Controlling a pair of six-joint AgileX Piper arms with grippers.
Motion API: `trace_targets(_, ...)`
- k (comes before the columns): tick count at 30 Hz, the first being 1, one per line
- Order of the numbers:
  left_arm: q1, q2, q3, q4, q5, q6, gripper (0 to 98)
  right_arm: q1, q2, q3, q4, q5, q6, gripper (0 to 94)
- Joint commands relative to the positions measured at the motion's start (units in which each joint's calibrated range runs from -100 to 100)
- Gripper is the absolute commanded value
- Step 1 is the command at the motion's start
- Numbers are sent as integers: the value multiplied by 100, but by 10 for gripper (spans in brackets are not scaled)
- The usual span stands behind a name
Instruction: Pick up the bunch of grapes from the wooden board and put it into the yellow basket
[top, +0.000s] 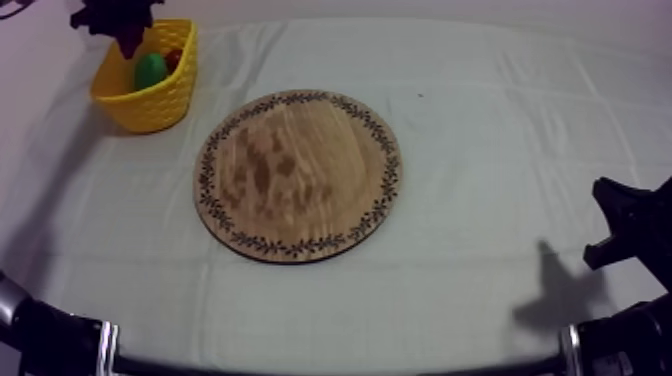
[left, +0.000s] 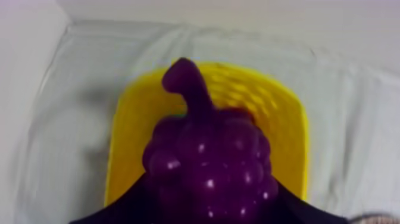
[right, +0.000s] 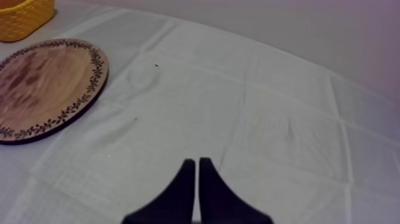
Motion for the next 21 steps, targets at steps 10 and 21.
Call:
trace_targets(10,-54,985,-210,-142,-542,393,763,-2,-1,-3,1,-3,-6,4)
trace_targets(21,-164,119,223,-162,-1108,483,613,-2,-1,-3,1,-3,-6,4)
